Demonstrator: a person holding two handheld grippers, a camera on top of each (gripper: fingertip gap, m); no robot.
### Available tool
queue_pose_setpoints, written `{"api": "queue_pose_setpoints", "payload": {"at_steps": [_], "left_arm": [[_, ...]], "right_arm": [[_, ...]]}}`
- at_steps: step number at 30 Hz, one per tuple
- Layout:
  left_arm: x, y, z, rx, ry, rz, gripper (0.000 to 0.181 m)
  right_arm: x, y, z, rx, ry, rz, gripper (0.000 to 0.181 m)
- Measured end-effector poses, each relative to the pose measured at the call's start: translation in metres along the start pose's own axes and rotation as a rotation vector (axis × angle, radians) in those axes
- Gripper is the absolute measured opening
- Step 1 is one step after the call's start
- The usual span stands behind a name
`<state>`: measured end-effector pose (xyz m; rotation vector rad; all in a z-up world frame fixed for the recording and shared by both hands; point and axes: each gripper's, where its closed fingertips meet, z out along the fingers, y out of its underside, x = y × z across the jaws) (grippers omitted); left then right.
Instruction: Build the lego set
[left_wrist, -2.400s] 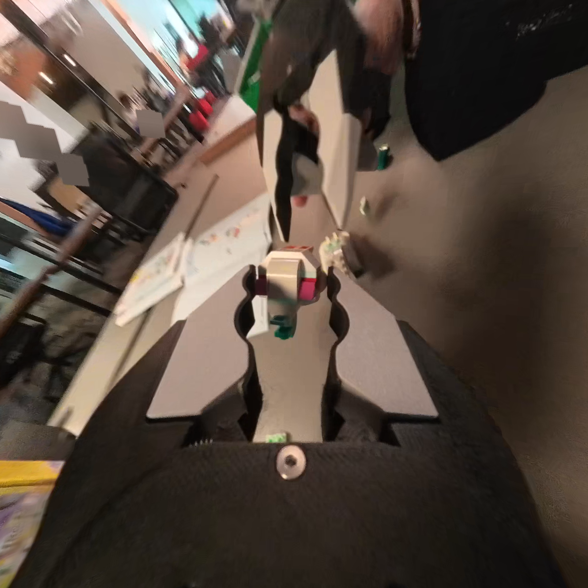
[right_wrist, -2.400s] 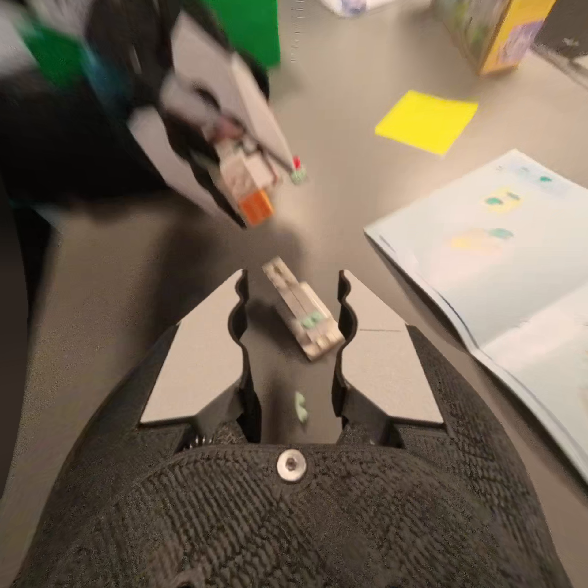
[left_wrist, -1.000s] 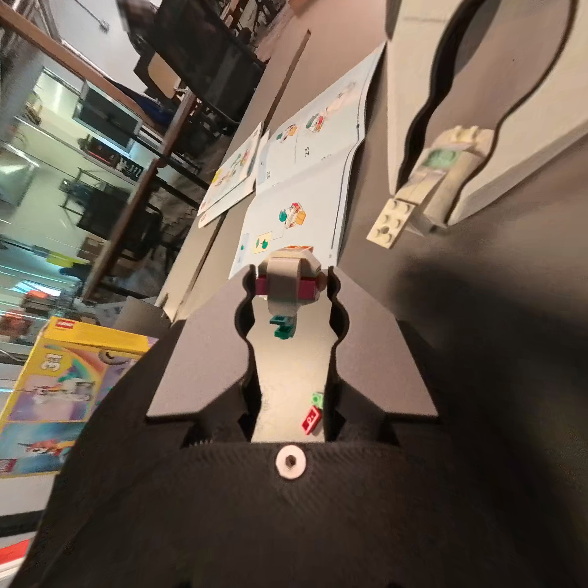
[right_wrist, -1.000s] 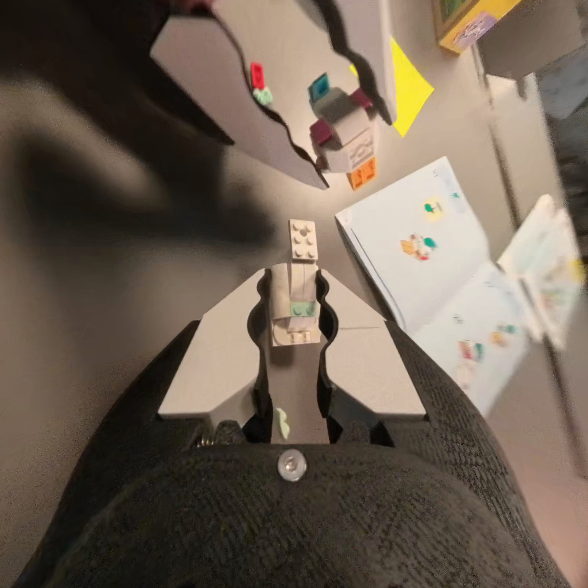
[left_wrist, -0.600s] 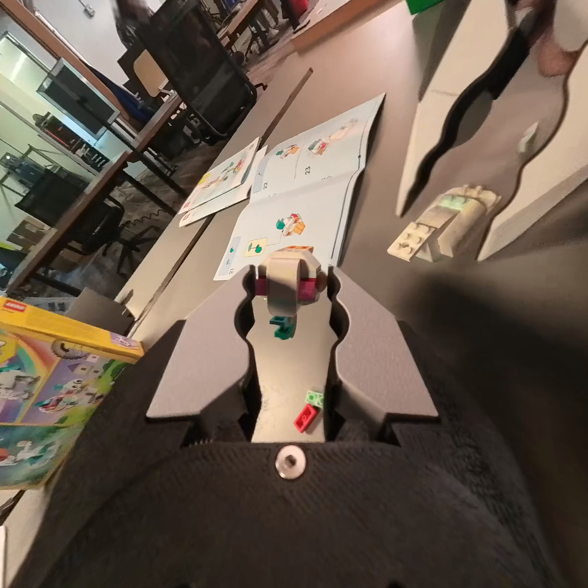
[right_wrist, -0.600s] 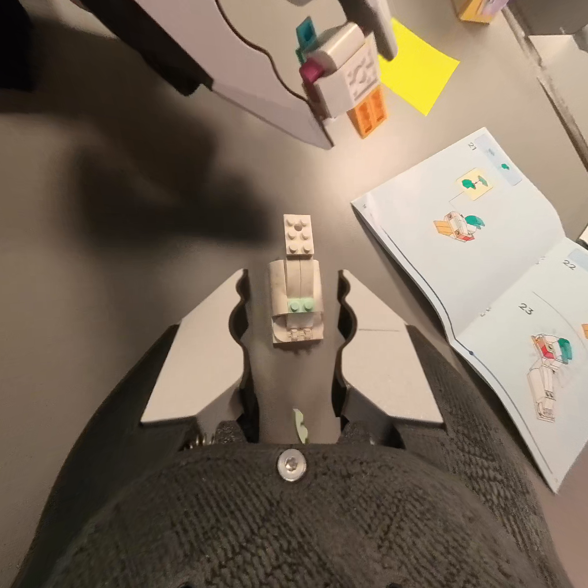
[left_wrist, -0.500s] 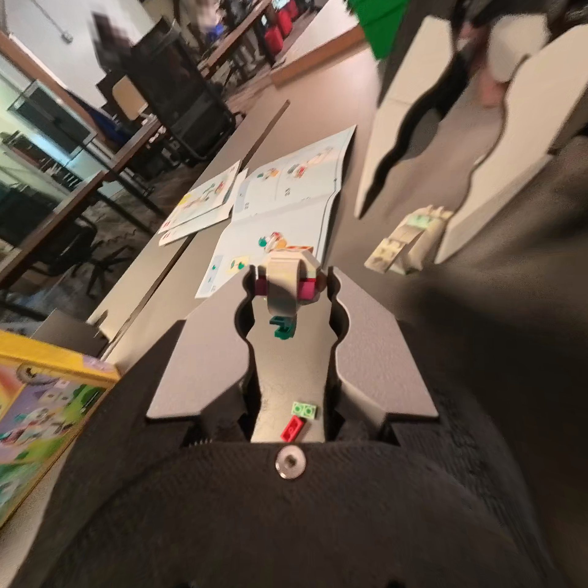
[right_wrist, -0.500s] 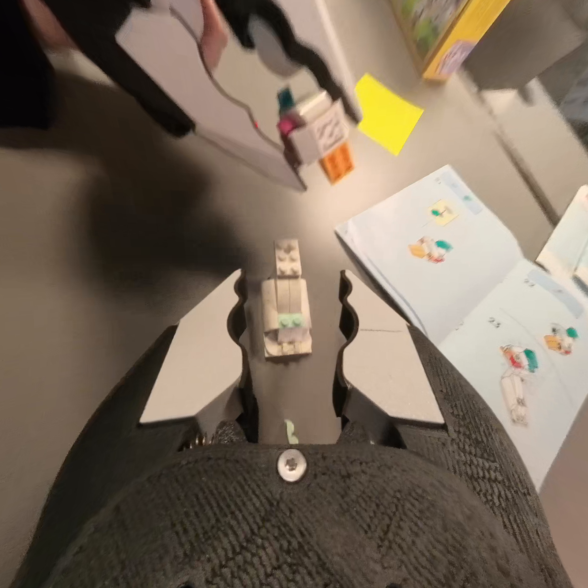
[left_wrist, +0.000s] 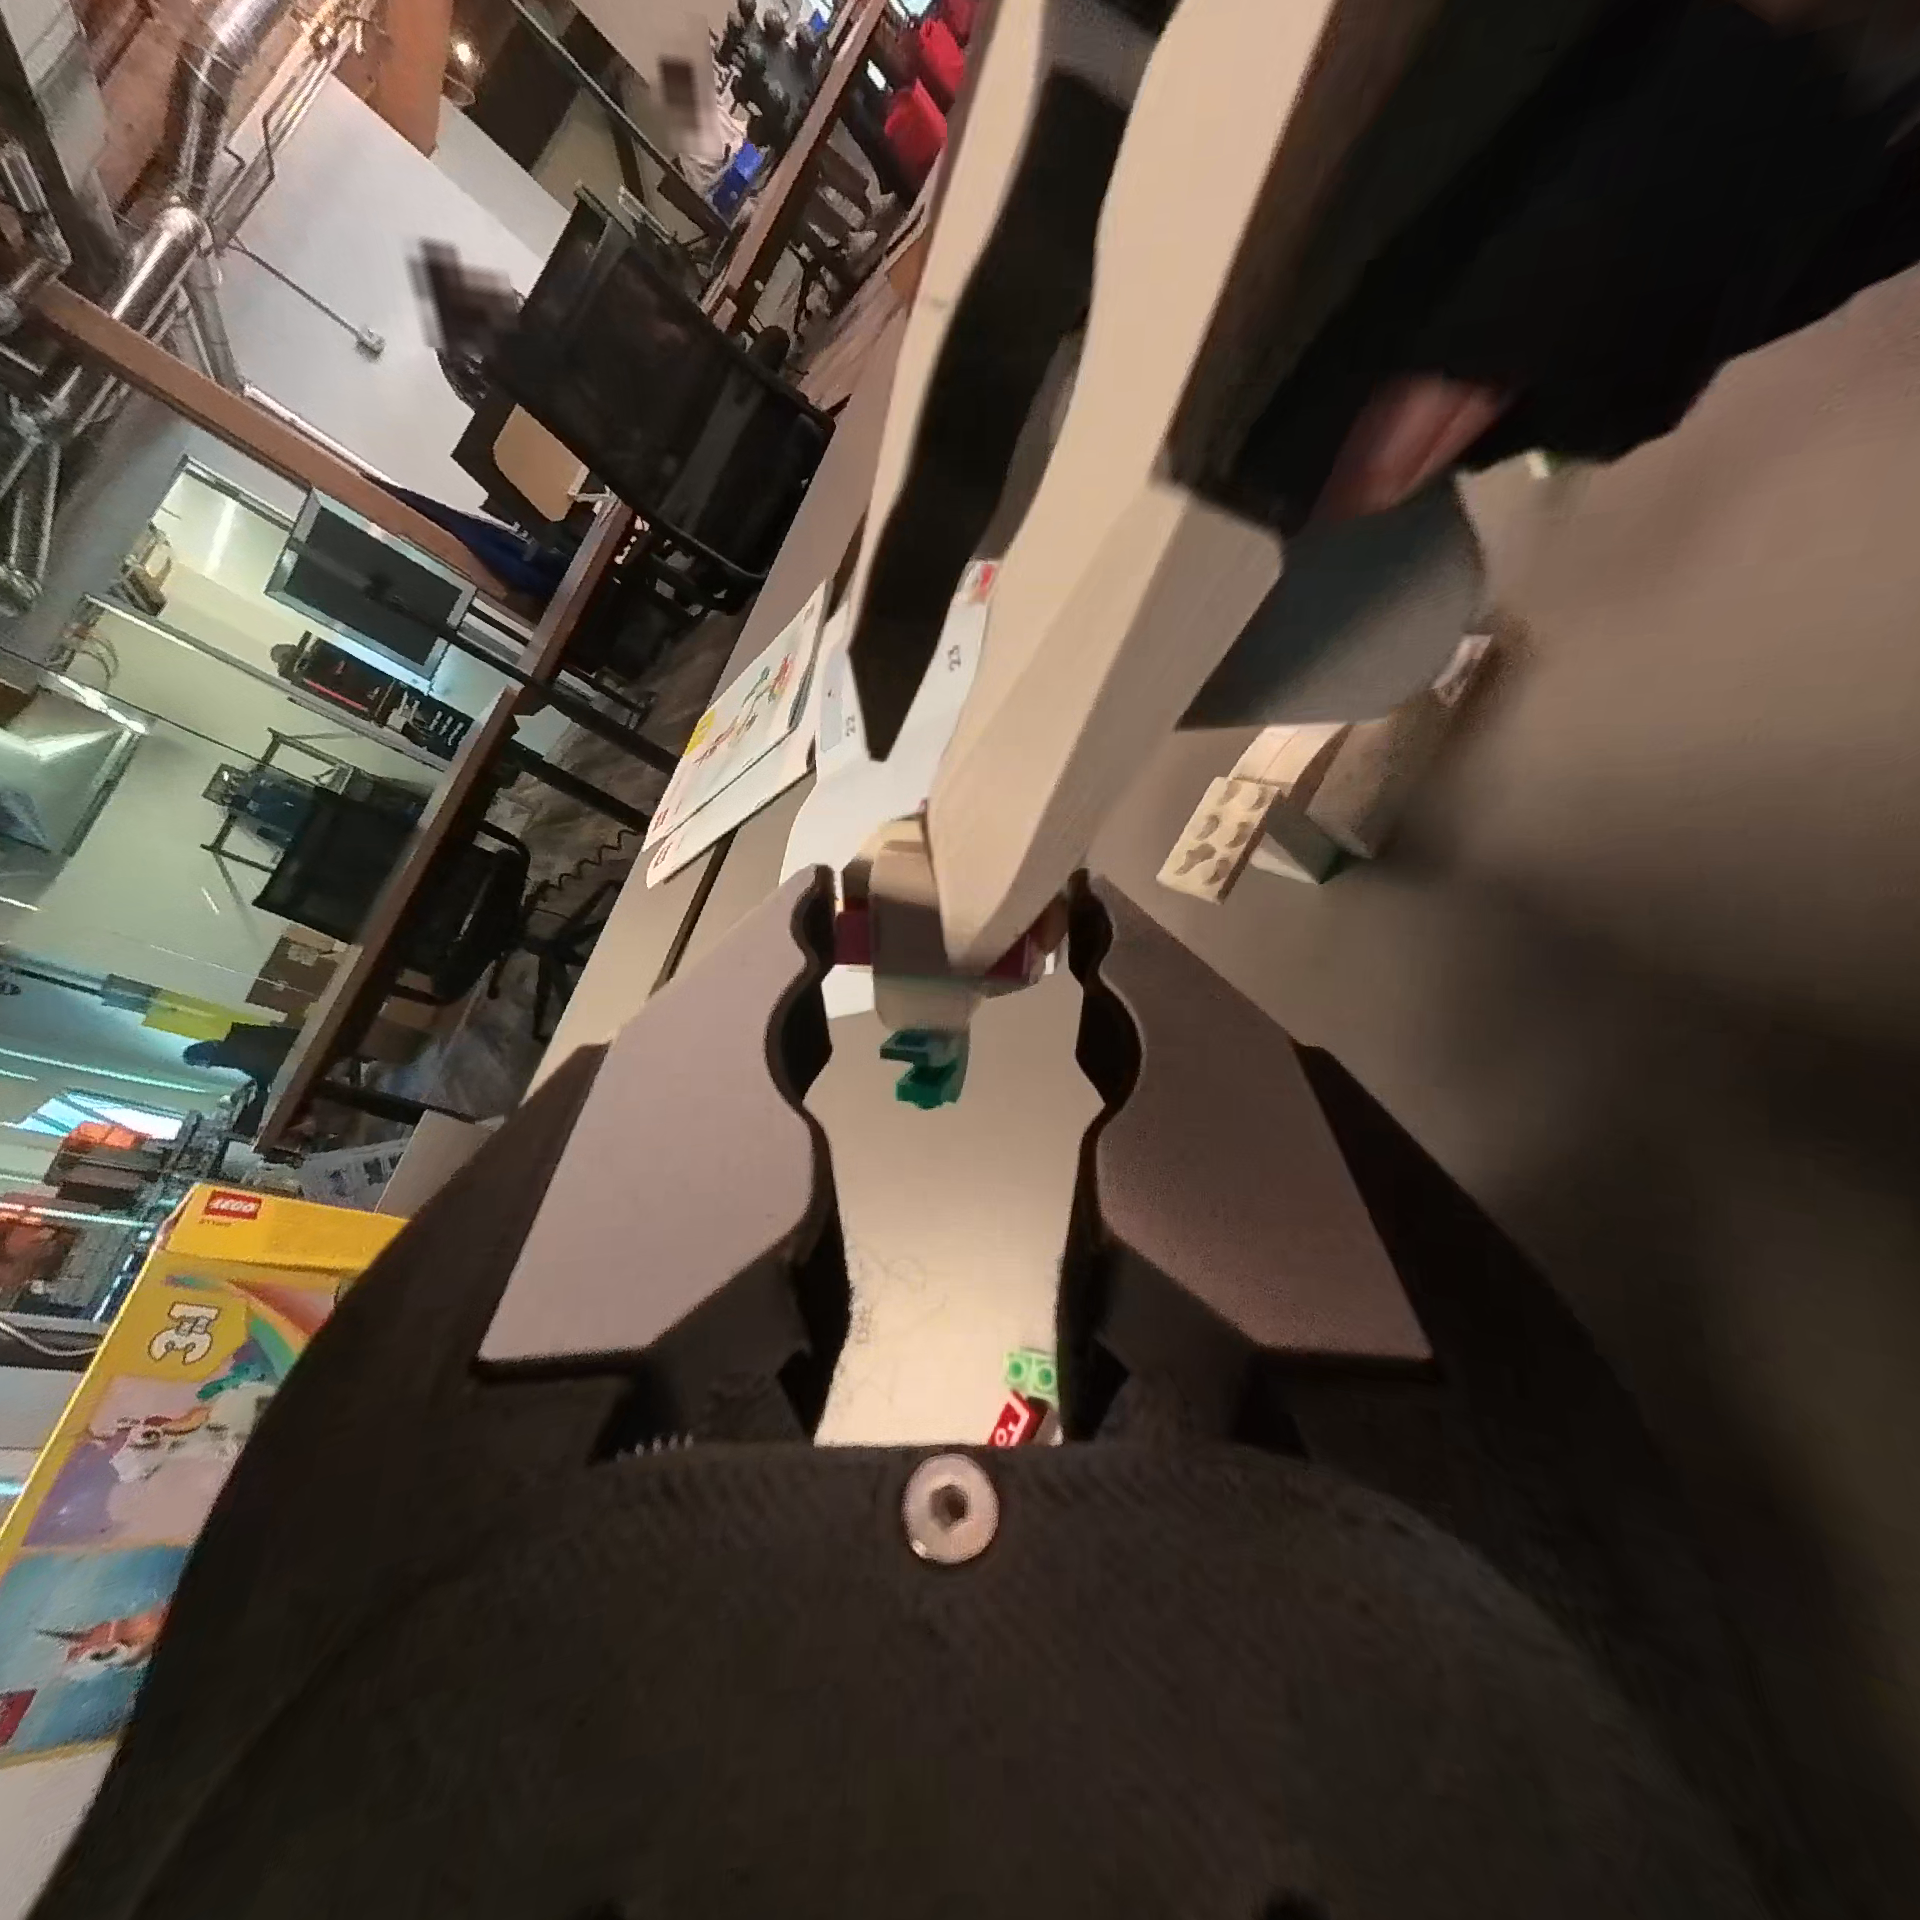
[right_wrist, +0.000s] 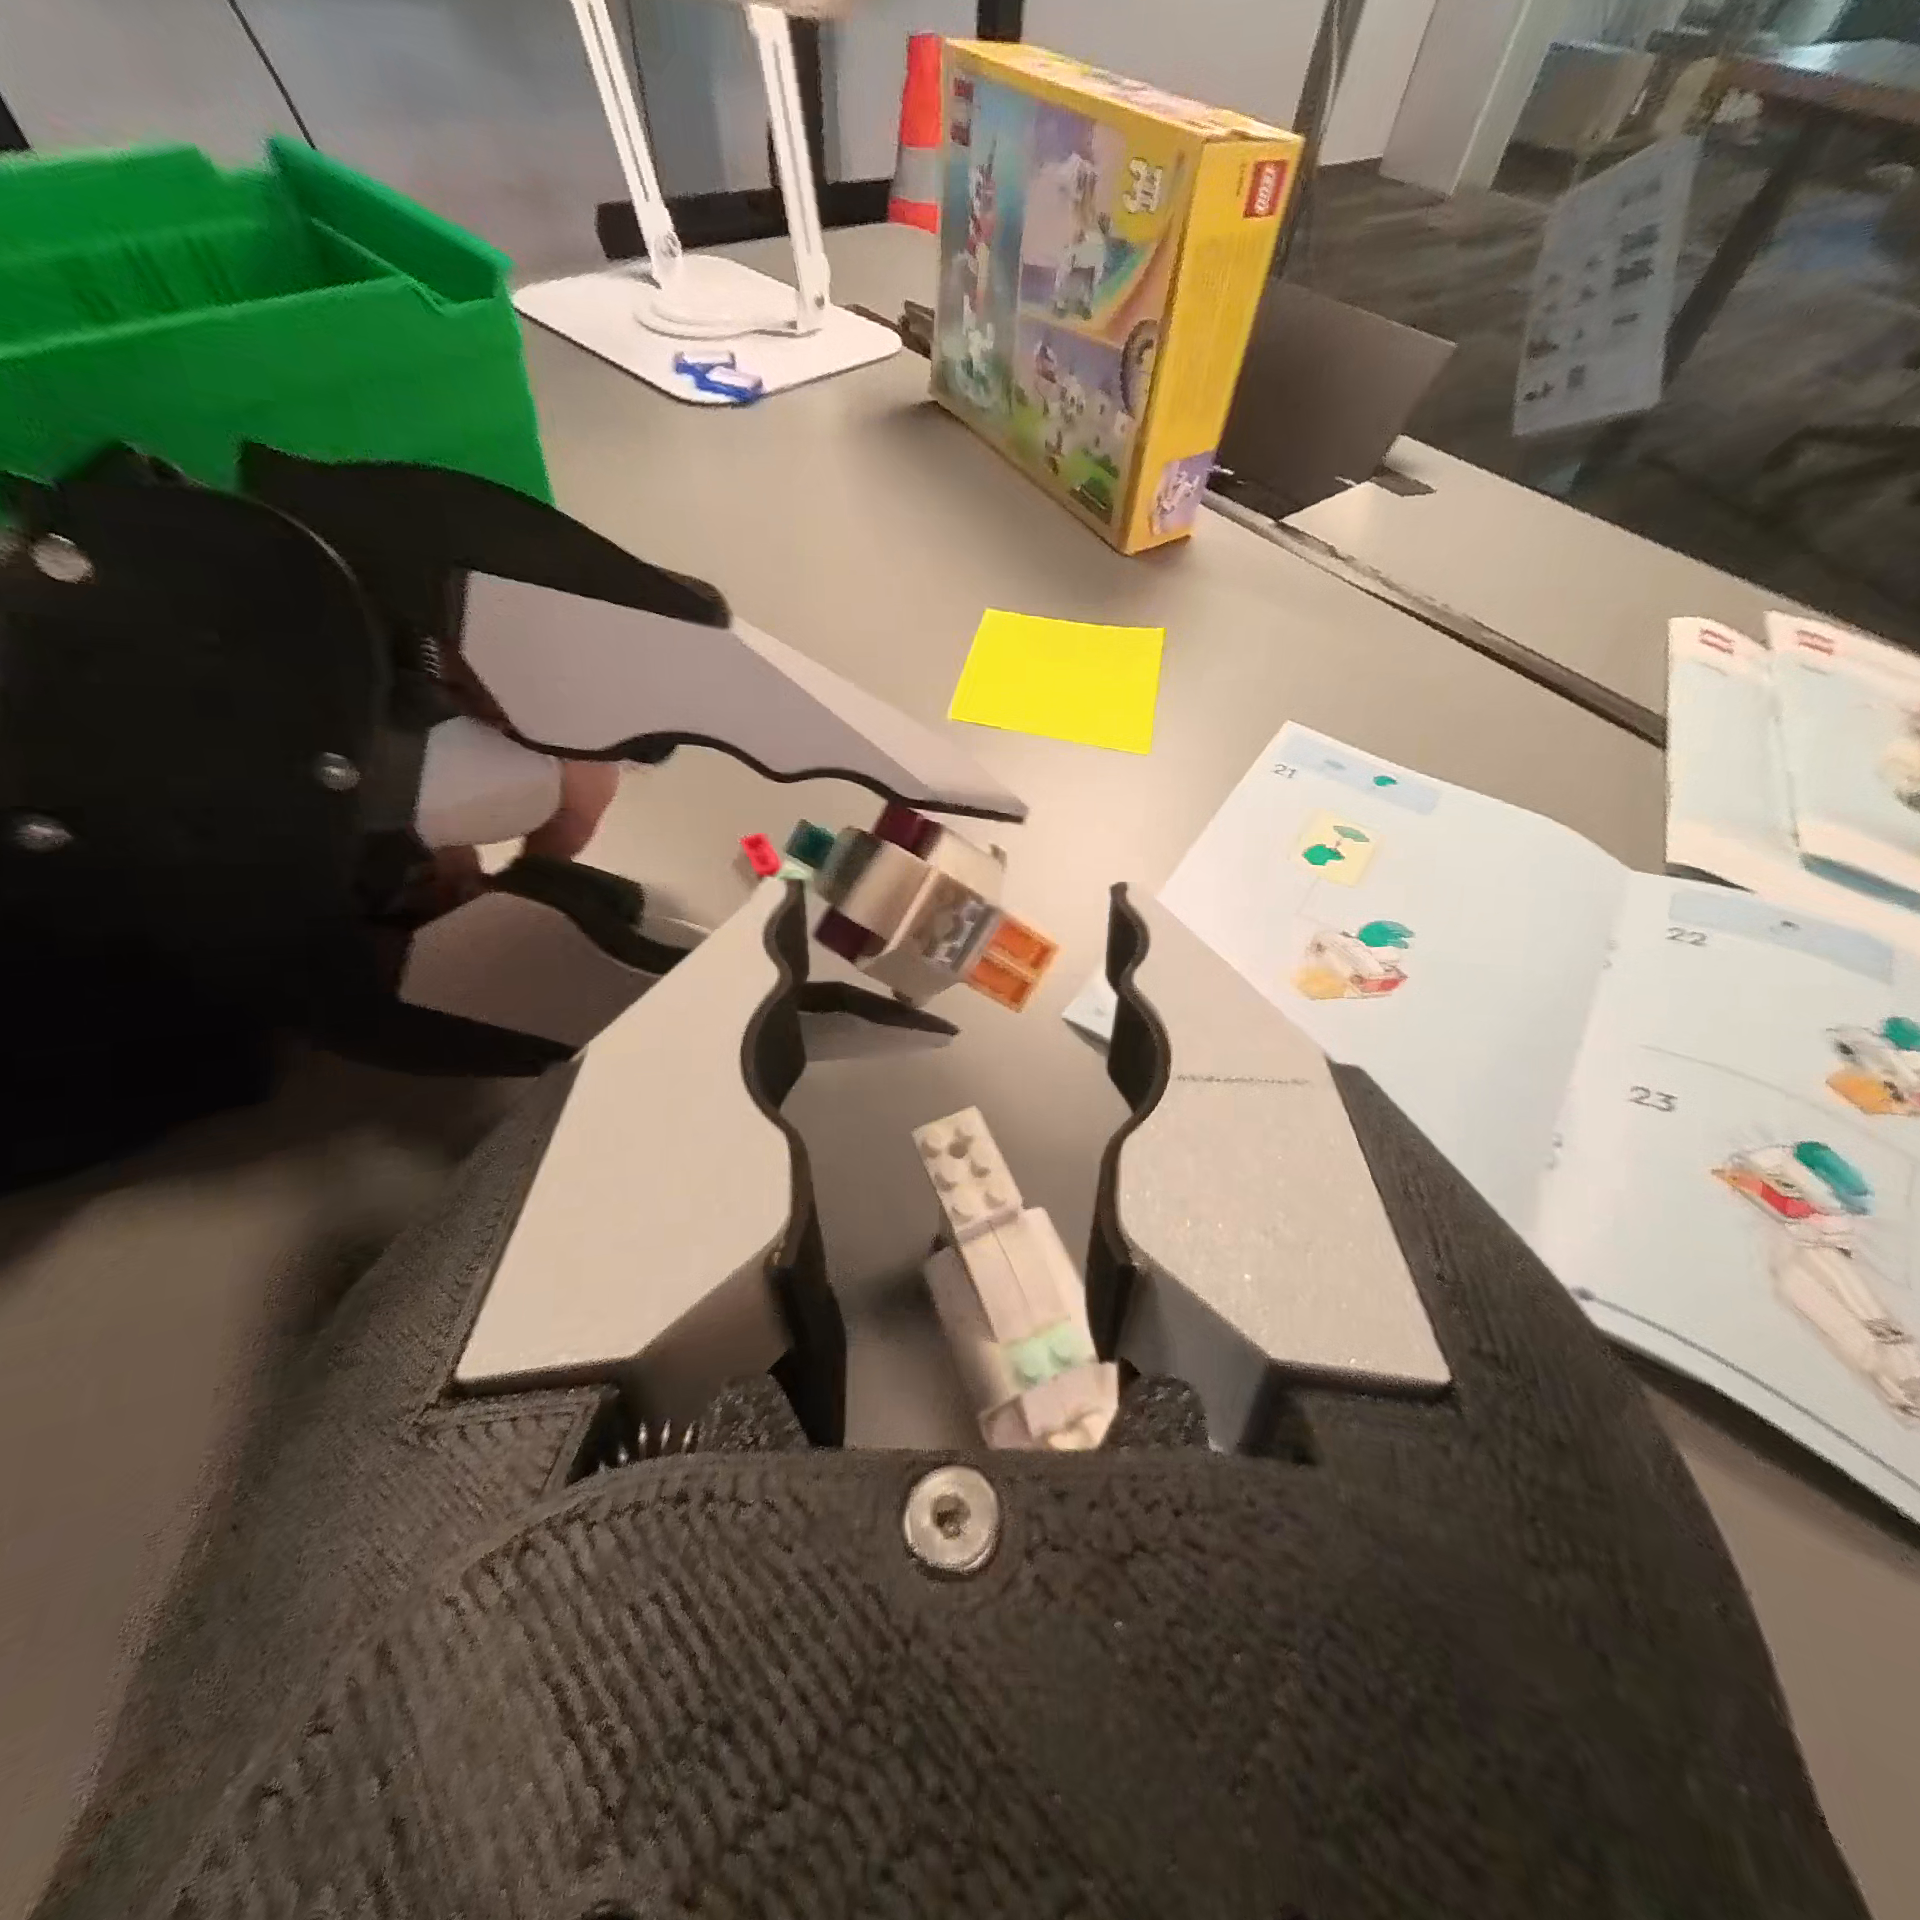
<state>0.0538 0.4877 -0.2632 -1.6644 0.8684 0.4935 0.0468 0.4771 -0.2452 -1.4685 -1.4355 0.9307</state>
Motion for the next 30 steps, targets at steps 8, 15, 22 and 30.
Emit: {"api": "queue_pose_setpoints", "payload": {"at_steps": [8,15,22,30], "left_arm": [[-0.006,0.009,-0.003,-0.049,-0.016,0.035,0.04],[0.005,0.006,-0.001,-0.047,0.028,0.079,0.04],[0.019,-0.009,-0.006,0.062,0.133,0.032,0.04],[0.053,-0.056,-0.053,0.396,0.797,-0.576,0.04]], "right_arm": [[0.02,0.005,-0.004,0.024,0.047,0.031,0.052],[-0.007,0.004,0.003,0.001,-0.11,0.081,0.054],[-0.012,0.011,-0.007,-0.029,-0.252,0.148,0.054],[-0.048,0.012,-0.054,0.055,-0.6,-0.009,0.051]]}}
